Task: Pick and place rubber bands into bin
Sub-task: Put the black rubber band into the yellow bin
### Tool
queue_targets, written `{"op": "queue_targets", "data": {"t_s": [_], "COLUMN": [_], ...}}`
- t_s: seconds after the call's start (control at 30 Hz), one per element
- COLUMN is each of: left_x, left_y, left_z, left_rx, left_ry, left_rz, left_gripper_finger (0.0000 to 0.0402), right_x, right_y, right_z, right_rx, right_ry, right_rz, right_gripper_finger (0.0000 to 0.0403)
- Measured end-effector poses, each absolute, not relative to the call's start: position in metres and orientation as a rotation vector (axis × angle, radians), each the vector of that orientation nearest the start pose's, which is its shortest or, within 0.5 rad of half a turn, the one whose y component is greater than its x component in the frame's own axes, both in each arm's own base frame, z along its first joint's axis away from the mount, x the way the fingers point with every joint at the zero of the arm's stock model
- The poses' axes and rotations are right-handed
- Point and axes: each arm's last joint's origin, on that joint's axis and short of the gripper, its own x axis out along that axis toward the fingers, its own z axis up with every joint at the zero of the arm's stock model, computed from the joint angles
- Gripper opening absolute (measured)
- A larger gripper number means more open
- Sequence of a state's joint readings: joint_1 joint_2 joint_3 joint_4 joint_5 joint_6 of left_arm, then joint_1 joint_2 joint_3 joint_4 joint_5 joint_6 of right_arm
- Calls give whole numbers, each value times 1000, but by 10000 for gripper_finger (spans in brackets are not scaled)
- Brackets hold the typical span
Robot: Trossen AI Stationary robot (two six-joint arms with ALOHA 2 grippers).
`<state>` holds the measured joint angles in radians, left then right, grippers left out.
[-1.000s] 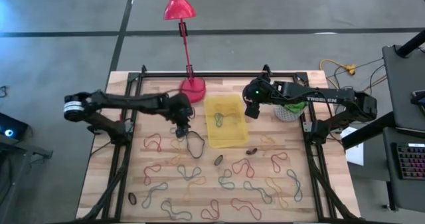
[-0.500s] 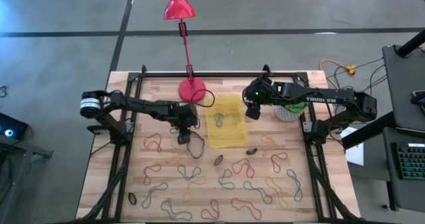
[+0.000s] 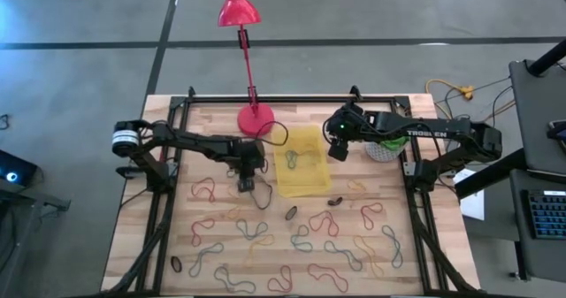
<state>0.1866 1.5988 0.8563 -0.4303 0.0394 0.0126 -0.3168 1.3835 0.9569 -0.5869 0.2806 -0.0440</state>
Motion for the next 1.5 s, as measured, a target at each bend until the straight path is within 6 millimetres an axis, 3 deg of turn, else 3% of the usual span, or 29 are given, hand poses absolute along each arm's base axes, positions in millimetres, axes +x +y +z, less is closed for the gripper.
{"op": "queue_targets", "data": {"t_s": [0.1,0.3,0.4,0.53,0.63,0.77,0.97,1.1,1.2,1.33,1.5], "left_x": [291,308,321,342,350,353,360,366,371,378,379], "left_y": [57,77,86,93,97,99,99,100,102,104,104], "left_z": [193,275,297,285,267,264,283,302,305,286,265], "left_rx": [-63,214,302,328,193,93,240,292,289,229,75], "left_ry": [1077,883,782,760,786,762,661,594,580,639,742], "left_rz": [135,234,224,128,88,90,136,158,150,139,124], "left_gripper_finger": [1,0,0,0,2,25,60,30,6,18,73], "right_x": [253,254,253,252,250,246,241,241,241,241,241], "right_y": [-92,-92,-92,-93,-94,-94,-92,-92,-92,-92,-92], "right_z": [237,244,246,246,246,244,241,241,241,241,241], "right_rx": [-21,-34,-34,-42,-30,-17,-5,-5,-5,-8,-21], "right_ry": [1034,1005,997,1003,1005,1032,1084,1087,1086,1088,1093], "right_rz": [-523,-534,-545,-596,-667,-724,-729,-728,-728,-726,-717], "right_gripper_finger": [226,226,226,226,226,226,226,226,226,226,226]}}
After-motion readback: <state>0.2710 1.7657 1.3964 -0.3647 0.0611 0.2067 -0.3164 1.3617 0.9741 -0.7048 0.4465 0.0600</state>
